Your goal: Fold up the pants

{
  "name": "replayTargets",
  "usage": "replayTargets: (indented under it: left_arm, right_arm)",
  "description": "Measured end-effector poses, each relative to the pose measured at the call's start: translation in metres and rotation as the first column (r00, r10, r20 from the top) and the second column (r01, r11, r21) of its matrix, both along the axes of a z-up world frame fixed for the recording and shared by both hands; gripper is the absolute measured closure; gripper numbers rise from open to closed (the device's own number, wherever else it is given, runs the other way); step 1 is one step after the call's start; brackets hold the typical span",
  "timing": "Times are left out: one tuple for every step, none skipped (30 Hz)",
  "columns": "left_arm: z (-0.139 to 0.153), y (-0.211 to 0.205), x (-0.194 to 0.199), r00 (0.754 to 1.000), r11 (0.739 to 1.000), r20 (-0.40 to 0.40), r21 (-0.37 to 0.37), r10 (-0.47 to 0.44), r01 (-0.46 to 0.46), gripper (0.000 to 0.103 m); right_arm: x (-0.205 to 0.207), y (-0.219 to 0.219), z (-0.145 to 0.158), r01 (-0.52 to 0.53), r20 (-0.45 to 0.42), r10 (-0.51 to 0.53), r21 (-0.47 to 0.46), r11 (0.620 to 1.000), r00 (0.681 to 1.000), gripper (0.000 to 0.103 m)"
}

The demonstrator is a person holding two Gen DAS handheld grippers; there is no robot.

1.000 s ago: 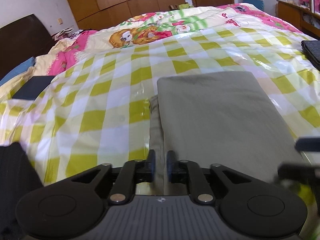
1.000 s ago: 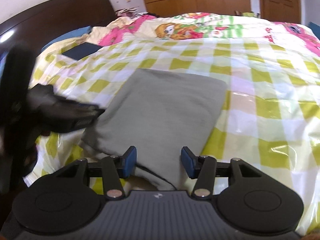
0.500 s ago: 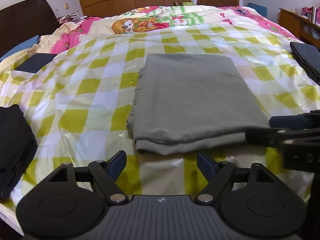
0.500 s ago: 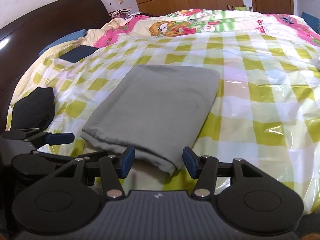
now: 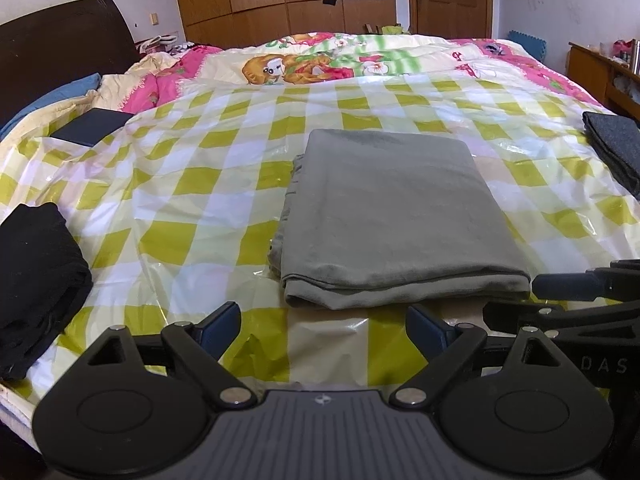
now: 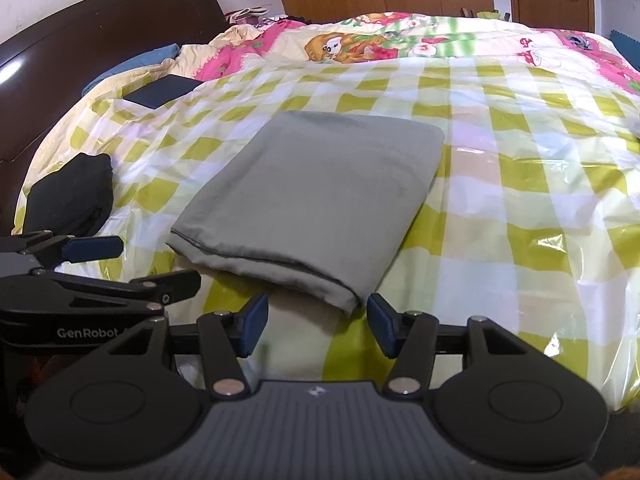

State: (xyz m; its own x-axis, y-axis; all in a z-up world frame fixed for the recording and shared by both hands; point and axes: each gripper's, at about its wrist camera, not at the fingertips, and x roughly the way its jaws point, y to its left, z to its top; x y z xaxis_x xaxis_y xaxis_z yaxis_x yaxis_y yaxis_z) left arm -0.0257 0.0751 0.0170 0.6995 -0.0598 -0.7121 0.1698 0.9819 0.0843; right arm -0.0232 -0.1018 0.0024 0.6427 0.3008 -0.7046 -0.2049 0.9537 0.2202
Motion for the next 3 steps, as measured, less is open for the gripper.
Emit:
replayTargets:
  left_arm:
    - [0.0002,0.0001,-0.0005,1.000,1.000,0.002,0.001,0.001,-0.001,0.001]
    - [0.0003,-0.0001,-0.0008,1.000,1.000,0.004,0.002,0.001,-0.001,0.001]
    - [0.0003,-0.0003,-0.0009,1.000,1.000,0.005,0.003,0.000,0.000,0.001]
  right_arm:
    - [-0.0001,-0.0003,-0.0002,0.000,-0.002,0.000,0.002,1.000,1.000,0.046]
    - [-0.0001,-0.0008,-0.0003,0.002,-0.004,-0.002,0.004,1.000,1.000,0.046]
    - [-0.0002,-0.0008,-0.0003,0.004,-0.004,-0.004,0.004,1.000,1.000,0.045]
